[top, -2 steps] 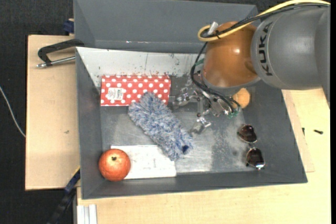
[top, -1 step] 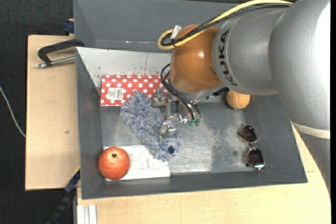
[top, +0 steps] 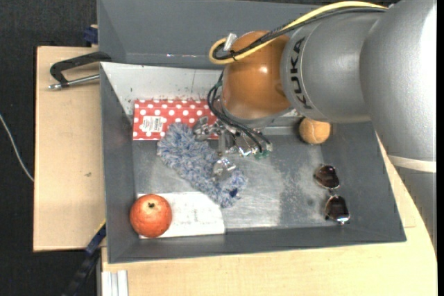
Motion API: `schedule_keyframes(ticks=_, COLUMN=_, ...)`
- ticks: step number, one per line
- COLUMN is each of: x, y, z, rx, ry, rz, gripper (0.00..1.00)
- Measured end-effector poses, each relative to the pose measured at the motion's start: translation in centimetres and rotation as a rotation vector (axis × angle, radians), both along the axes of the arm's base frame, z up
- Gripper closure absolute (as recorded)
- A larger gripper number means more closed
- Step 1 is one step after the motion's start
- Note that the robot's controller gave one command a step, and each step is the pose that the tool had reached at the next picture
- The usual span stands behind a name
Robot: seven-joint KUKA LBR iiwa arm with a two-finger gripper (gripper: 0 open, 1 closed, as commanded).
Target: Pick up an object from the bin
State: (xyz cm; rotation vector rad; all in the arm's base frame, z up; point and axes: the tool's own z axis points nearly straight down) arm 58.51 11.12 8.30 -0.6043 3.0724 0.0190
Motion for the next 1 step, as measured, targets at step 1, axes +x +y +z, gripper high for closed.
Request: schedule_keyframes(ticks=1, x=-0.33, y=-1.04, z=-0.57, rx=-0.016, ry=0.013, rz=-0.498, gripper=1.00)
